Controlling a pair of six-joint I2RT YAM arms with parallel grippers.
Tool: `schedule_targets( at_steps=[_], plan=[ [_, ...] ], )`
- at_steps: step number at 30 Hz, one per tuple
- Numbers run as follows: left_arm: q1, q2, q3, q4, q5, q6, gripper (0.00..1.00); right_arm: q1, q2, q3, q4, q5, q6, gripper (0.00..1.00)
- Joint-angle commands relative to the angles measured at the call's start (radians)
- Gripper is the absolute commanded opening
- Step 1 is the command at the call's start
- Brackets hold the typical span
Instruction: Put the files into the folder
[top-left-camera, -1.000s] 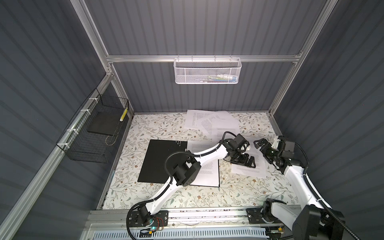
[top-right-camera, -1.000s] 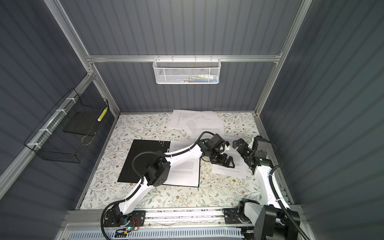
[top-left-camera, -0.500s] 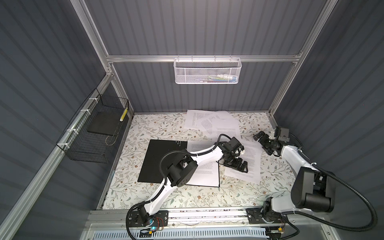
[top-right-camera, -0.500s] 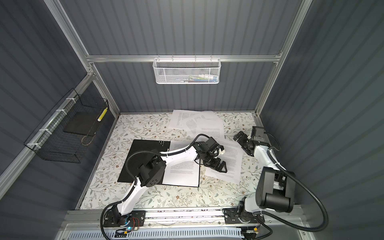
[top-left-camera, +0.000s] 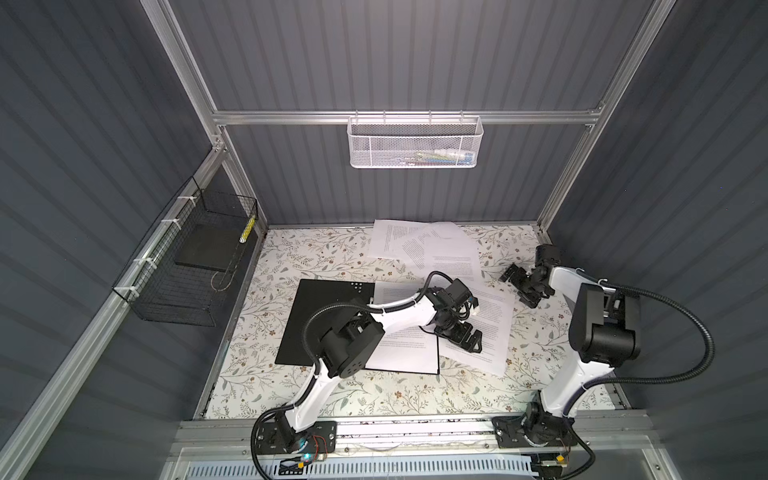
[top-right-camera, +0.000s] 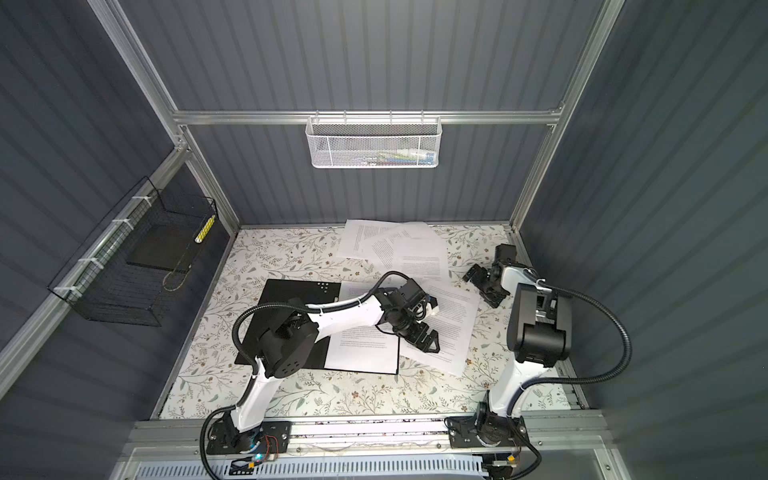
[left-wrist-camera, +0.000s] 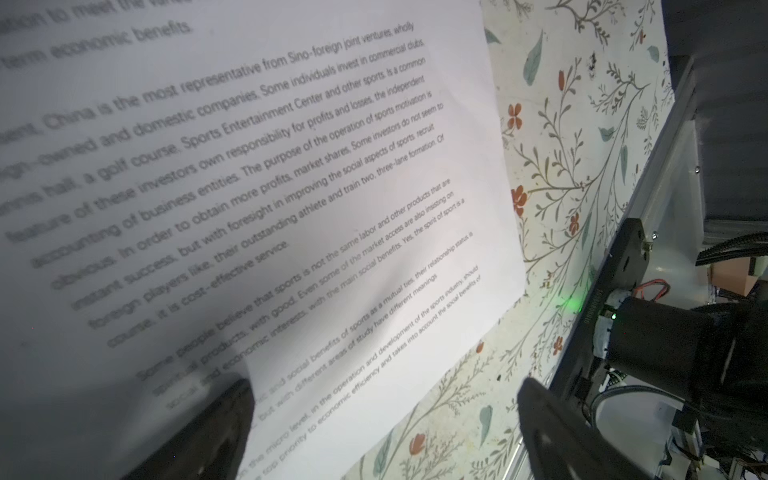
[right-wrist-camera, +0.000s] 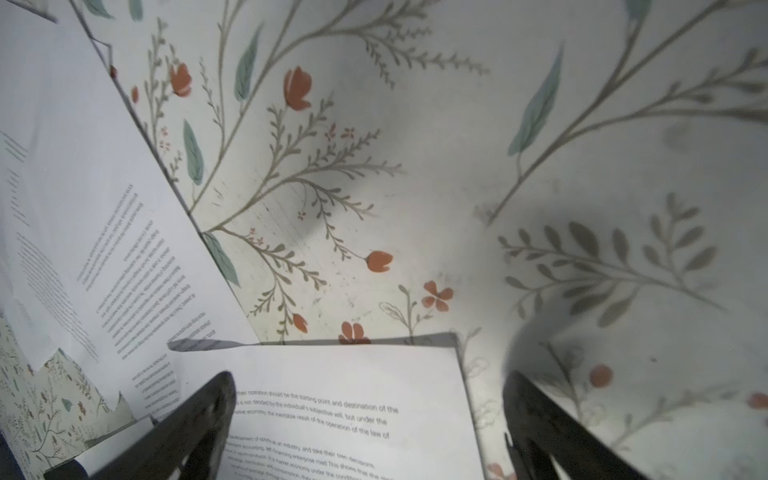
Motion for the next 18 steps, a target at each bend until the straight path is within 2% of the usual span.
schedule_targets(
  at_steps=[1, 10, 14, 18],
  plan=[
    [0.011, 0.043, -0.062, -0.128, -0.065, 0.026, 1.0, 0.013, 0.035, 0.06, -0.052, -0.001, 0.002, 0.99],
    [0.013, 0.041, -0.056, -0.122, -0.057, 0.033, 1.0, 0.036, 0.15, 0.195, -0.186, -0.01, -0.047, 0.99],
    [0.017, 0.046, -0.049, -0.12, -0.05, 0.033, 1.0, 0.077, 0.132, 0.183, -0.211, 0.013, -0.047, 0.99],
    [0.022, 0.043, -0.047, -0.117, -0.042, 0.033, 1.0, 0.083, 0.129, 0.164, -0.217, -0.022, -0.042, 0.99]
  ],
)
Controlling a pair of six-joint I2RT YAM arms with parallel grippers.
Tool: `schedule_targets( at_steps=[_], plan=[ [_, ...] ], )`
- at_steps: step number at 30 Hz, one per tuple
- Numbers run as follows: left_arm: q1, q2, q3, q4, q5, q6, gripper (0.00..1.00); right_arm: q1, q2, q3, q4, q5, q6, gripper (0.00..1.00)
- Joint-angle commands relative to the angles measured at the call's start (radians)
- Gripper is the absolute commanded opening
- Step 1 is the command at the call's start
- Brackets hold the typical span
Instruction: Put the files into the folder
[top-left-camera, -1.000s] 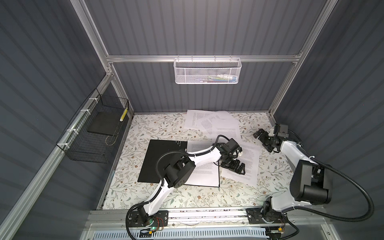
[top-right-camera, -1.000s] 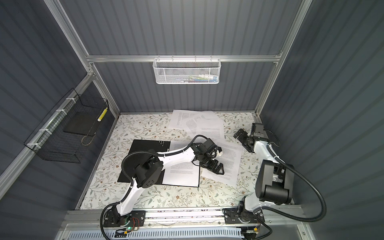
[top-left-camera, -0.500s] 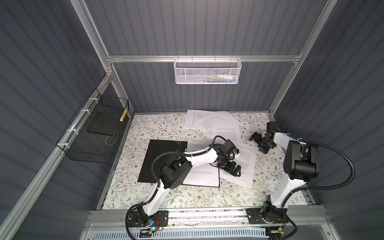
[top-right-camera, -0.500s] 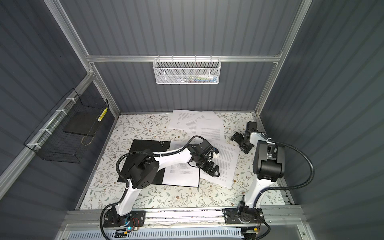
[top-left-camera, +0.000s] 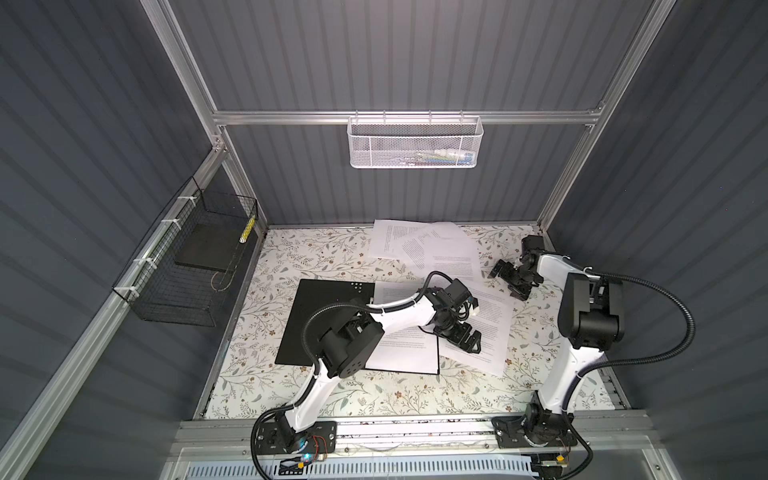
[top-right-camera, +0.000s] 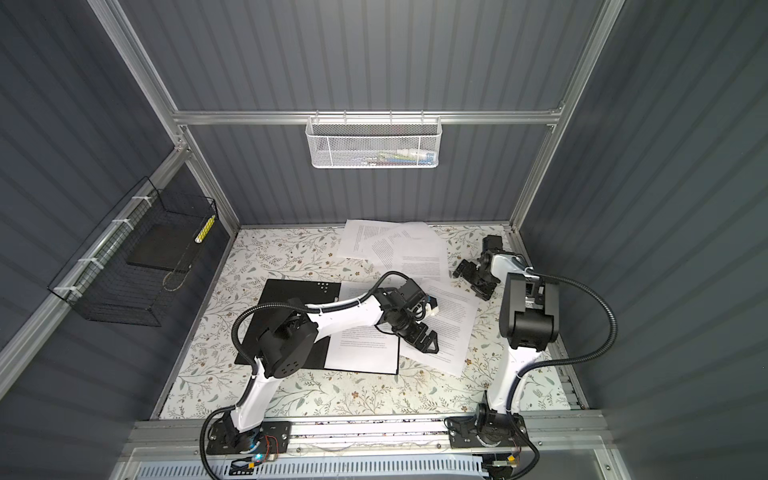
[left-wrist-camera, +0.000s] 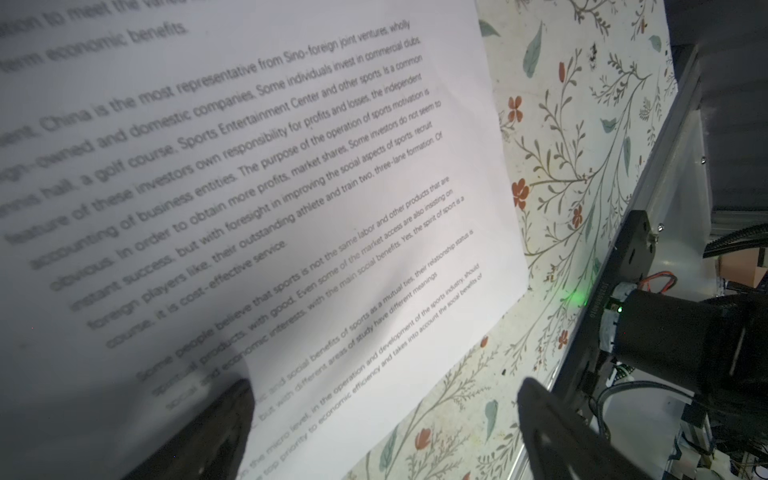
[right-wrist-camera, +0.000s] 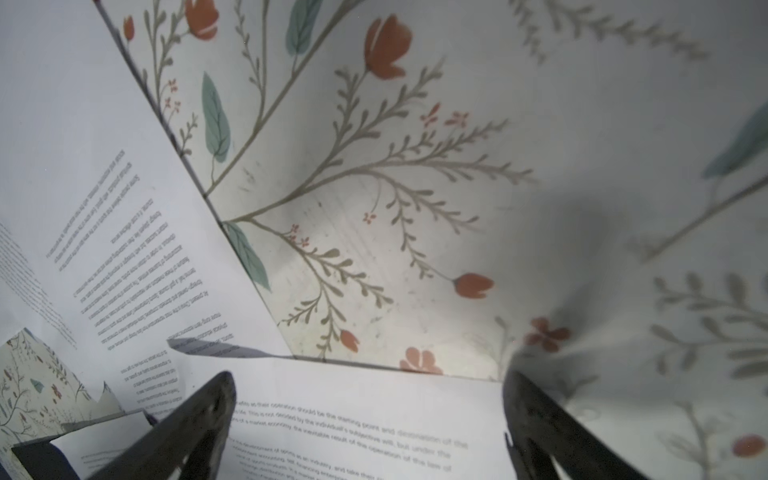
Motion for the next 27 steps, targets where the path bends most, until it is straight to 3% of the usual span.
schedule_targets(
  at_steps=[1, 13, 16, 23, 27],
  plan=[
    [0.02, 0.047, -0.042, -0.115, -0.042, 0.01, 1.0, 0.007, 0.005, -0.026, -0.08, -0.029, -0.006, 0.99],
    [0.039, 0.04, -0.062, -0.084, -0.013, 0.0, 1.0, -0.005, -0.071, -0.116, -0.065, -0.107, -0.014, 0.99],
    [0.044, 0.044, -0.058, -0.082, -0.006, -0.003, 1.0, -0.007, -0.097, -0.147, -0.049, -0.202, -0.009, 0.99],
    [0.073, 0.089, -0.038, -0.074, 0.005, -0.014, 1.0, -0.052, -0.312, -0.392, 0.184, -0.388, 0.091, 0.99],
    [0.078, 0.09, -0.051, -0.059, 0.009, -0.019, 1.0, -0.074, -0.432, -0.51, 0.273, -0.425, 0.124, 0.99]
  ],
)
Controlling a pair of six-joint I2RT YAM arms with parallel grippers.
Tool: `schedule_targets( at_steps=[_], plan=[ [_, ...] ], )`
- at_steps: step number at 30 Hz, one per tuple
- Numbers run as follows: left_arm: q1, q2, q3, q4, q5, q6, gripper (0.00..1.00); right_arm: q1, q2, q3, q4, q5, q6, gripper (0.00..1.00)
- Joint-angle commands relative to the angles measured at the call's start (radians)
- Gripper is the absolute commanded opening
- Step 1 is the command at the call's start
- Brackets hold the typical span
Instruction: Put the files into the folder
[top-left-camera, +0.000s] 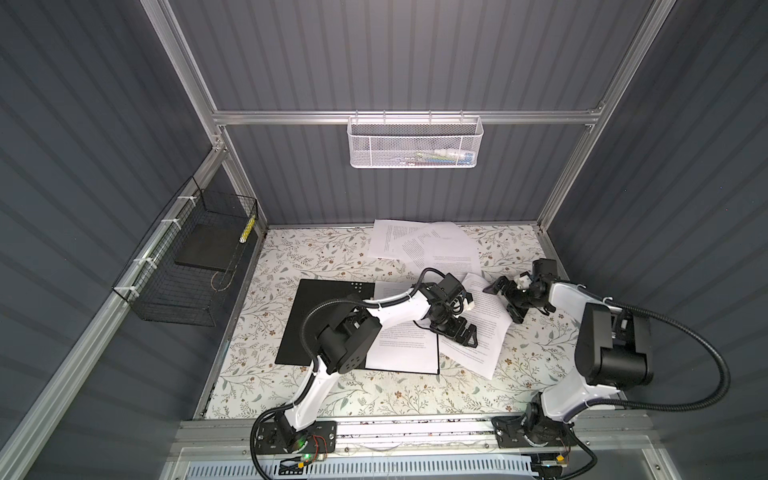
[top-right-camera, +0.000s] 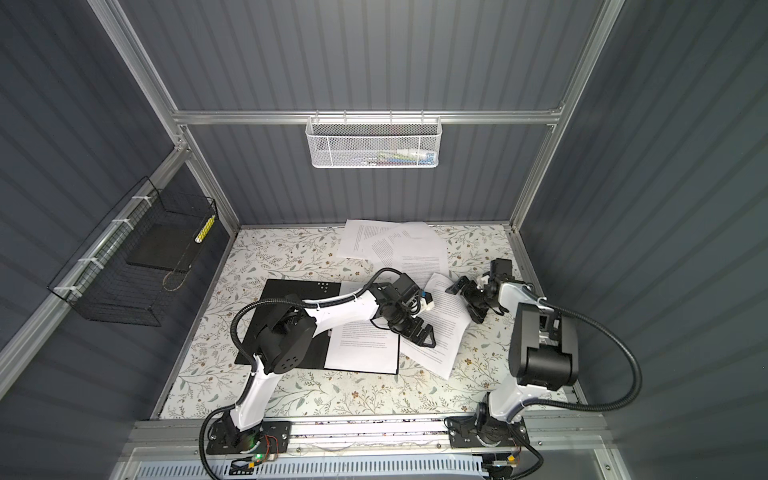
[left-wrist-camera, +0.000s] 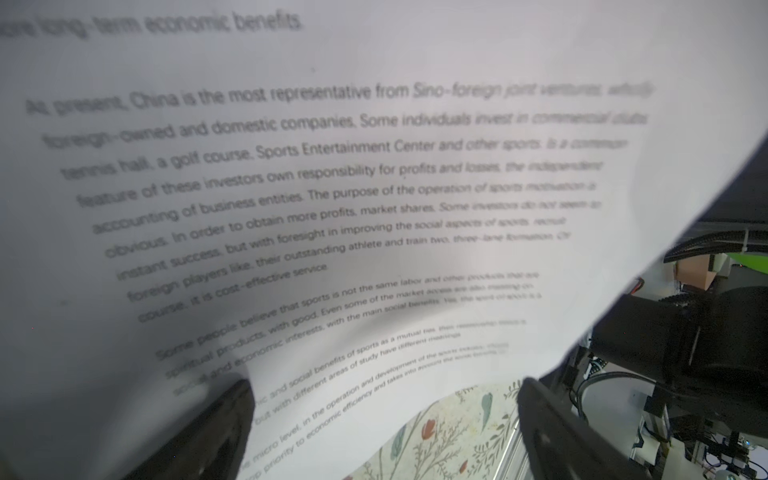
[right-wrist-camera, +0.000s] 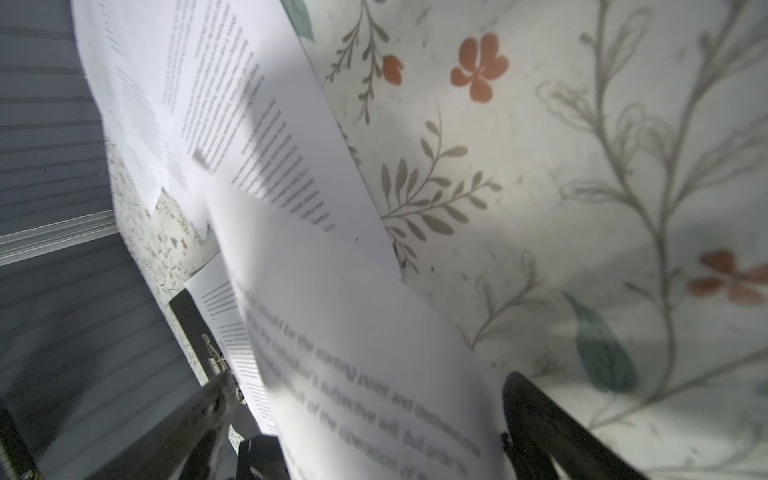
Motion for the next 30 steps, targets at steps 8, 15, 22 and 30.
schedule_targets(
  at_steps=[8, 15, 22, 30],
  plan=[
    [0.028, 0.098, -0.048, -0.072, -0.06, -0.017, 1.0, -0.048, -0.197, -0.232, 0.268, -0.19, 0.132, 0.99],
    [0.033, 0.1, -0.05, -0.067, -0.051, -0.02, 1.0, -0.049, -0.239, -0.358, 0.406, -0.176, 0.184, 0.99],
    [0.035, 0.092, -0.055, -0.062, -0.046, -0.022, 1.0, -0.048, -0.293, -0.443, 0.437, -0.122, 0.196, 0.82],
    [0.039, 0.095, -0.05, -0.061, -0.038, -0.027, 1.0, -0.04, -0.376, -0.477, 0.309, -0.036, 0.172, 0.58]
  ],
)
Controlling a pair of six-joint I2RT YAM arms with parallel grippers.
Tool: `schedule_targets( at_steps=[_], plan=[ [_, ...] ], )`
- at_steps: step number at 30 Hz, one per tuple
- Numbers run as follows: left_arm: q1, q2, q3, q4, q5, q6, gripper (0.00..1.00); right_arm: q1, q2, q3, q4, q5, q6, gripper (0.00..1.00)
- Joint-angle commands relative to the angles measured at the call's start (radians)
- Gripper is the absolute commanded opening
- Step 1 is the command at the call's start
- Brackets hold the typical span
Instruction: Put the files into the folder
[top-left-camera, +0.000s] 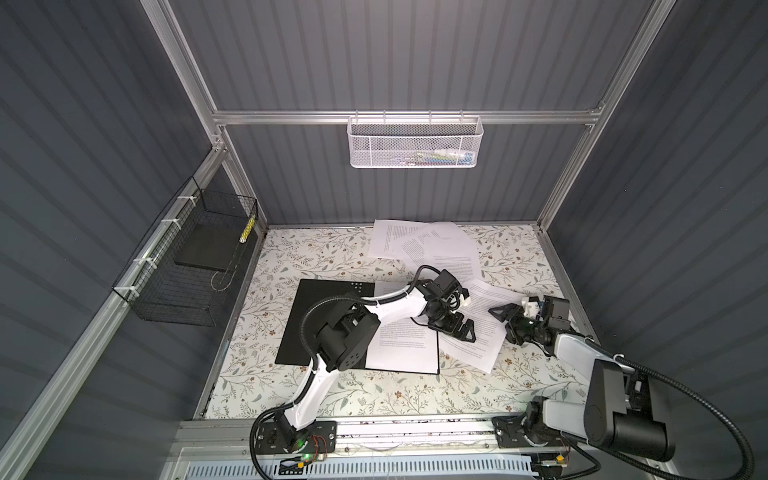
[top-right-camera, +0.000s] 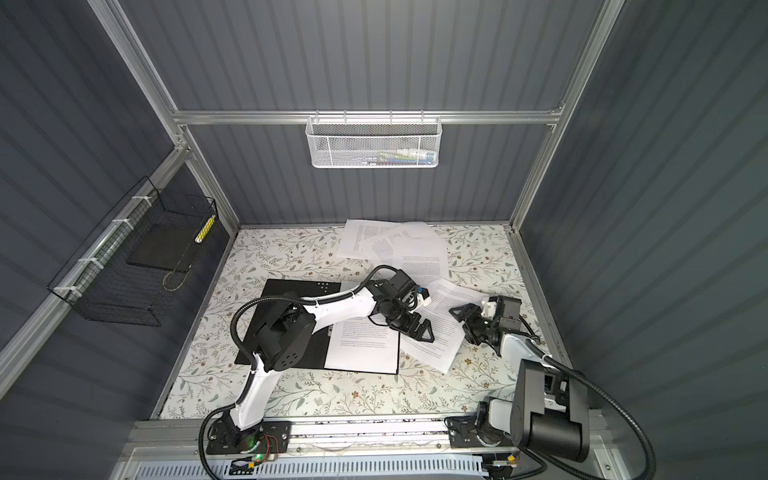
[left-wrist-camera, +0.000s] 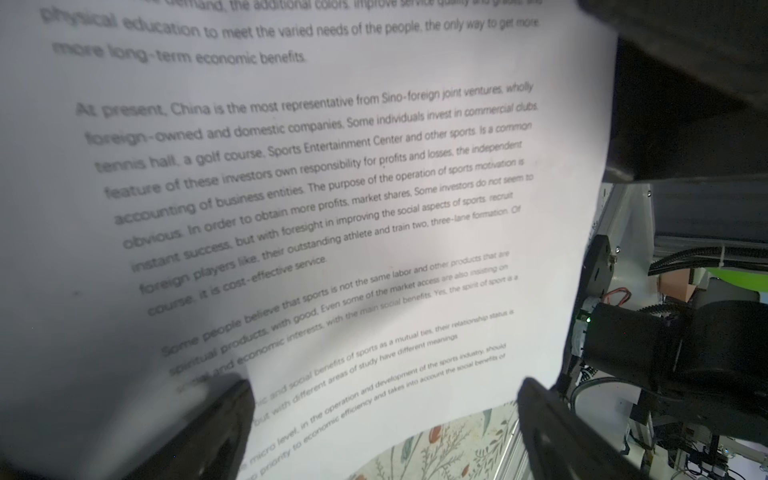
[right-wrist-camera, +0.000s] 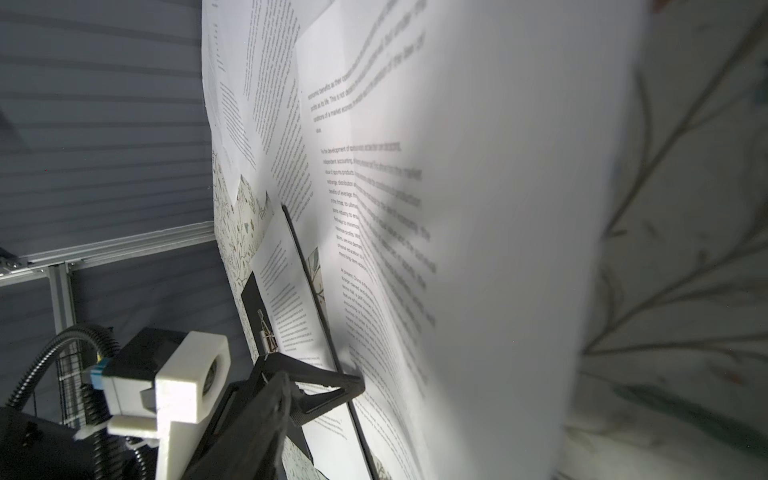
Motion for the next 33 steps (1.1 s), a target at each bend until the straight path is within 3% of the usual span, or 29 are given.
schedule_targets(
  at_steps=[1, 13, 22, 29, 33],
  plan=[
    [0.016, 0.09, -0.049, -0.08, -0.062, -0.013, 1.0, 0.006, -0.038, -0.007, -0.1, 0.072, -0.032, 0.56],
    [0.021, 0.076, -0.046, -0.074, -0.042, -0.021, 1.0, 0.041, -0.036, -0.011, -0.183, 0.162, -0.086, 0.17],
    [0.026, 0.063, -0.031, -0.053, 0.019, -0.049, 1.0, 0.068, -0.037, 0.011, -0.256, 0.243, -0.106, 0.0],
    [0.027, 0.004, 0.0, 0.046, 0.161, -0.144, 1.0, 0.074, -0.037, 0.033, -0.276, 0.254, -0.115, 0.0],
    [0.027, -0.101, -0.011, 0.178, 0.246, -0.242, 1.0, 0.074, -0.066, 0.06, -0.307, 0.239, -0.132, 0.0]
  ],
)
